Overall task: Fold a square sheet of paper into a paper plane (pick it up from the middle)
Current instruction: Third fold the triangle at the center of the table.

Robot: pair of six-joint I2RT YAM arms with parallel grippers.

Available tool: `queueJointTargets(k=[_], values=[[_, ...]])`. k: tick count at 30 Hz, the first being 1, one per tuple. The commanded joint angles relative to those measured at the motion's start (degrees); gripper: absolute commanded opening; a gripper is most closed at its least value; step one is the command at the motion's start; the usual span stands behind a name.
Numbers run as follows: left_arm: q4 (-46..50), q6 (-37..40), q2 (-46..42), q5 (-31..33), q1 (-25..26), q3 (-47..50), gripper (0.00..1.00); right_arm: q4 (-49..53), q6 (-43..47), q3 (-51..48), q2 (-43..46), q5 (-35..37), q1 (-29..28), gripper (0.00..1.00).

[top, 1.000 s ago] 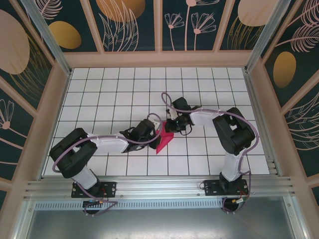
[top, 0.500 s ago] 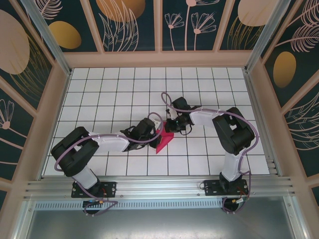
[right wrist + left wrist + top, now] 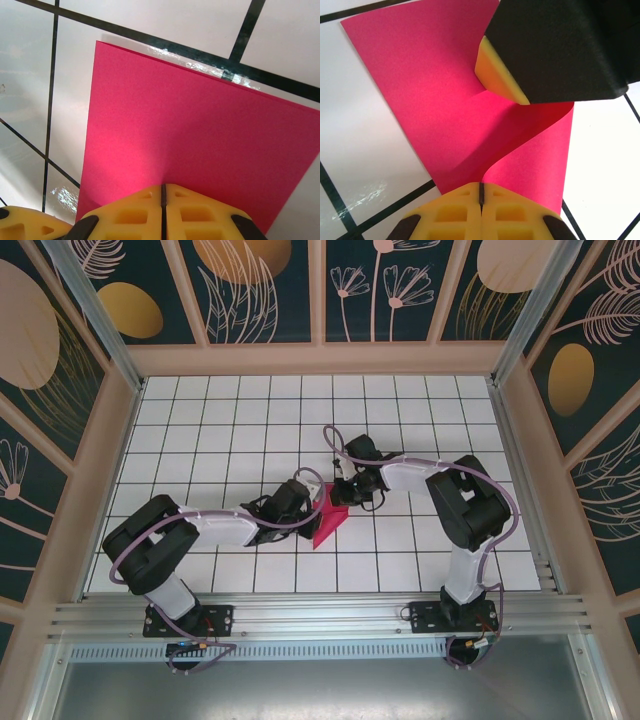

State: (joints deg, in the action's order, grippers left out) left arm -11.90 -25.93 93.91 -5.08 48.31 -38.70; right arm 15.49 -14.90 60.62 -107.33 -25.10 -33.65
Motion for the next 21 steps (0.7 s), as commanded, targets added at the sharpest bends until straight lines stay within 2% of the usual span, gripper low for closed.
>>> queueJointTargets(k=[1,21], values=[[-2.0,-1.6,-1.0,1.0,-0.5,1.4,0.00,2.3,0.9,0.4,-2.4,1.2,-0.6,0.09],[-0.9,0.9,0.3,2.4,-0.4,-0.9,0.00,2.4,0.8,0.8,-2.7,0.7,-0.8,0.10]])
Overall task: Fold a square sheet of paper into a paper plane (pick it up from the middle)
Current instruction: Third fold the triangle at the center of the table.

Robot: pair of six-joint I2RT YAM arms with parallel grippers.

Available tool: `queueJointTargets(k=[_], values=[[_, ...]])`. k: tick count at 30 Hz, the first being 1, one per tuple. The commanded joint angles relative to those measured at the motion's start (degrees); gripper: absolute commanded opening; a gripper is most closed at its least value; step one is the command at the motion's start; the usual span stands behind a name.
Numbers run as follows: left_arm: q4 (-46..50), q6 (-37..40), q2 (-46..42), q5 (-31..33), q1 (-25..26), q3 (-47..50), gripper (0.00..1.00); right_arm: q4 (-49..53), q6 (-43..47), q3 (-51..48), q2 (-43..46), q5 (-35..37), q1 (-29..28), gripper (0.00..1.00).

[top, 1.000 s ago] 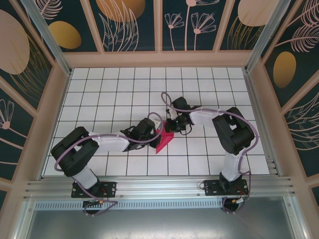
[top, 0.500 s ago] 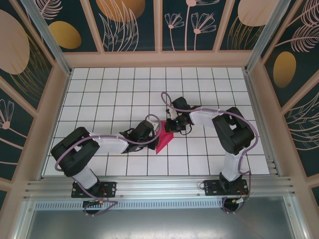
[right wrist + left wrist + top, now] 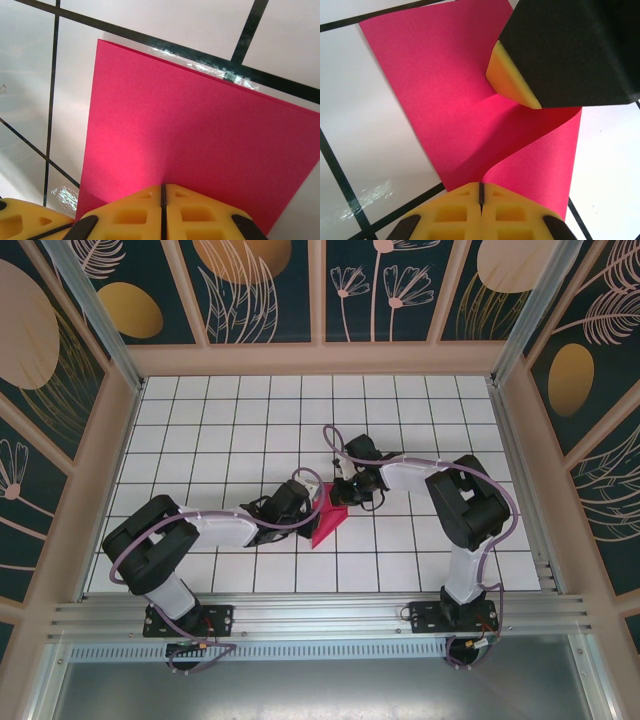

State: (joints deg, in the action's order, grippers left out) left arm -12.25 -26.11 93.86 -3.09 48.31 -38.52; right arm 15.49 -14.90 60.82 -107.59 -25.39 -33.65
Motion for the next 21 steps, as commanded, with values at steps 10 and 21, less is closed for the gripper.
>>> queueJointTargets(k=[10,21], values=[[-0.1,0.3,0.8,1.0,-0.4,-0.3,0.00,2.5,0.7,0.9,-2.2,1.1,-0.7,0.10],[-0.7,-1.0,1.2,0.4,-0.4,1.0,0.00,0.6,-2.2,1.8,2.6,1.3,-0.1,0.17]])
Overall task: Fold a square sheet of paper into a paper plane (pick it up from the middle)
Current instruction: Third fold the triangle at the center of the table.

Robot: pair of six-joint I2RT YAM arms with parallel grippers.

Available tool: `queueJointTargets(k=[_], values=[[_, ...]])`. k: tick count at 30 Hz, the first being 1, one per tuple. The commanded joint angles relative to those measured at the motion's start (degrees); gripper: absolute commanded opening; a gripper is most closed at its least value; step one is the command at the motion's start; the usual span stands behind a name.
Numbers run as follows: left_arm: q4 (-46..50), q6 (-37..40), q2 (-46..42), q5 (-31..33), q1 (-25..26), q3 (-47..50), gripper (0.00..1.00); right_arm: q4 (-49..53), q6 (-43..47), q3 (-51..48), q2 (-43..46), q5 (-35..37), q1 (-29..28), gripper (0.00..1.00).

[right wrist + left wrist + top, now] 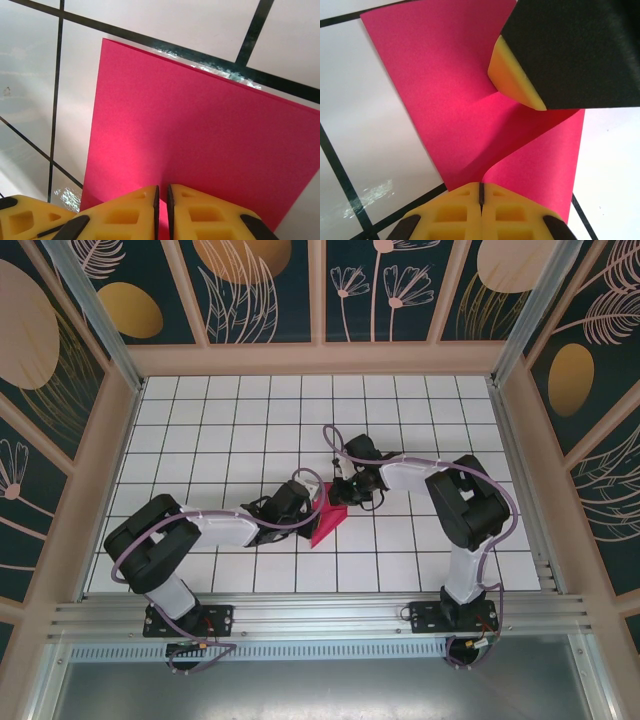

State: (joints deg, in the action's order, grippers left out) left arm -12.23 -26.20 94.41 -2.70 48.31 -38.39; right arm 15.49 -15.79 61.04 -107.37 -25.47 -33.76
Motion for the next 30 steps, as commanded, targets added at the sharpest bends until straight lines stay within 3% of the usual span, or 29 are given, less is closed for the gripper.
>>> queueJointTargets(k=[1,7,15,22,30], values=[[-0.9,-1.0,0.6,-0.1,-0.5,1.1,0.00,0.5,-1.4,1.7,2.9,1.8,0.1,0.17],[-0.8,-0.9,0.7,0.1,-0.4,1.2,0.00,-0.3,-4.3,-0.7,8.6,5.5,1.2,0.20],[-1.6,0.2,0.8,-0.9,-0.4,0.0,0.00,-3.0,-7.1,-6.9,14.3,2.6,1.5,0.24],[-0.6,1.2,1.3,-1.5,-0.4,-1.2,0.00,-4.3,-6.6,-5.7,10.7,1.9,1.6,0.15],[-0.2,1.5,1.2,-1.1,-0.5,-1.2,0.00,-1.0,-2.8,0.7,1.8,6.1,1.7,0.09]])
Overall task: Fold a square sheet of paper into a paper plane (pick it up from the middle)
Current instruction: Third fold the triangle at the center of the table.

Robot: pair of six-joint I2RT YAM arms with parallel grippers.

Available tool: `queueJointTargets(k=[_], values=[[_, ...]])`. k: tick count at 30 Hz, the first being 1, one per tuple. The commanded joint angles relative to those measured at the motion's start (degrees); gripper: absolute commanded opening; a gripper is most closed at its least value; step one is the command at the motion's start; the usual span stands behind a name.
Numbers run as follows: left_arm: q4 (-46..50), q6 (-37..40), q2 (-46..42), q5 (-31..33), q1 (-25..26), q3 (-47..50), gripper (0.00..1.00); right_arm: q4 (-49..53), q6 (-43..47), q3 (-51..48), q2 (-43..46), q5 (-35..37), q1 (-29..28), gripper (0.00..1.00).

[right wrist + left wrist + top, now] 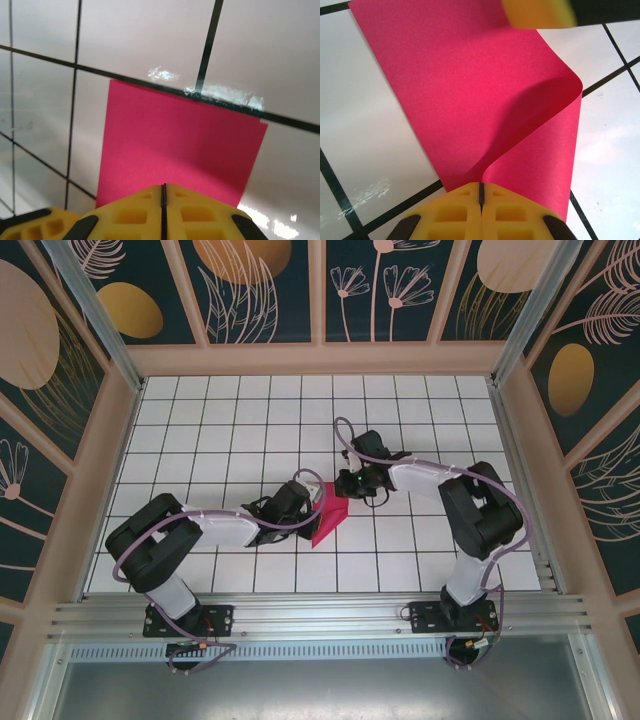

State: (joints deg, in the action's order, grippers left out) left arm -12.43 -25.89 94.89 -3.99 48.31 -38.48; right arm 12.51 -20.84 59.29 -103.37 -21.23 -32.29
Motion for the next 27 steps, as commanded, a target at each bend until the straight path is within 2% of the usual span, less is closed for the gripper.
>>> queueJointTargets(k=[1,17,27], values=[[0.2,1.3,0.7,0.3,-0.5,-1.2,0.00,2.4,2.7,3.1,-3.0,2.1,0.2,0.08],[1.8,3.5,1.1,2.5,-0.4,-2.6,0.02,4.2,5.7,2.6,-6.6,2.7,0.1,0.05],[2.1,3.7,2.3,1.0,-0.4,-2.5,0.02,4.7,5.8,3.2,-6.6,2.5,-0.1,0.06]])
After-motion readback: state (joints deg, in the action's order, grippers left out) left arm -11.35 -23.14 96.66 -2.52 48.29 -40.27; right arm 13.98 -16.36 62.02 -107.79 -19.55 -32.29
